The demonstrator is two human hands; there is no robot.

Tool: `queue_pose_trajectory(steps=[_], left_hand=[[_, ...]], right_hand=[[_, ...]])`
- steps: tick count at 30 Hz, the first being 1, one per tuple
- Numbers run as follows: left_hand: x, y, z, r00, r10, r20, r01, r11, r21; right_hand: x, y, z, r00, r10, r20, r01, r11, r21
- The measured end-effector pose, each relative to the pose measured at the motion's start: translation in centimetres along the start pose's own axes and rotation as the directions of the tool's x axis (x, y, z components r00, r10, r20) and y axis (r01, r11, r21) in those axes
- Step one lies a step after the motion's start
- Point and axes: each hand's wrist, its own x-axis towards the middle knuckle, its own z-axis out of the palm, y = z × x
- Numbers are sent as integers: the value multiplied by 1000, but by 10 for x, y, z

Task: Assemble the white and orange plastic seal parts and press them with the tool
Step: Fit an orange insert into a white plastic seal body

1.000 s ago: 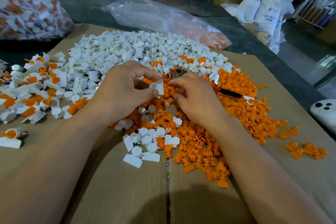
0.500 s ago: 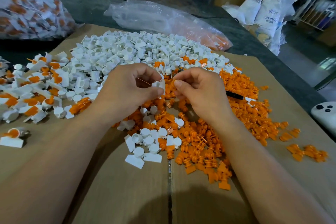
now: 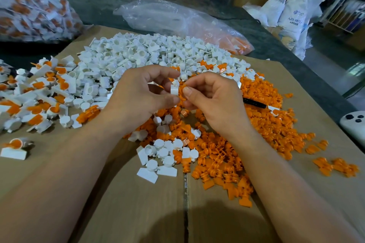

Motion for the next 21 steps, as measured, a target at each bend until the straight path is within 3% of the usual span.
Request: queue_pose_trajectory(steps=[9, 14, 19, 21], left_hand=[[-2, -2, 5, 1000, 6, -29, -7, 1000, -21], [-1, -1, 3, 999, -39, -2, 39, 998, -40], [-1, 0, 0, 988, -96, 120, 127, 949, -288], [-1, 0, 0, 992, -84, 90, 107, 952, -286]], right_hand=[[1, 3, 1, 997, 29, 67, -32, 998, 54], [0, 4, 2, 999, -44, 30, 46, 997, -59], [1, 1, -3, 985, -168, -41, 159, 974, -161], [0, 2, -4, 984, -169, -53, 160, 977, -141]])
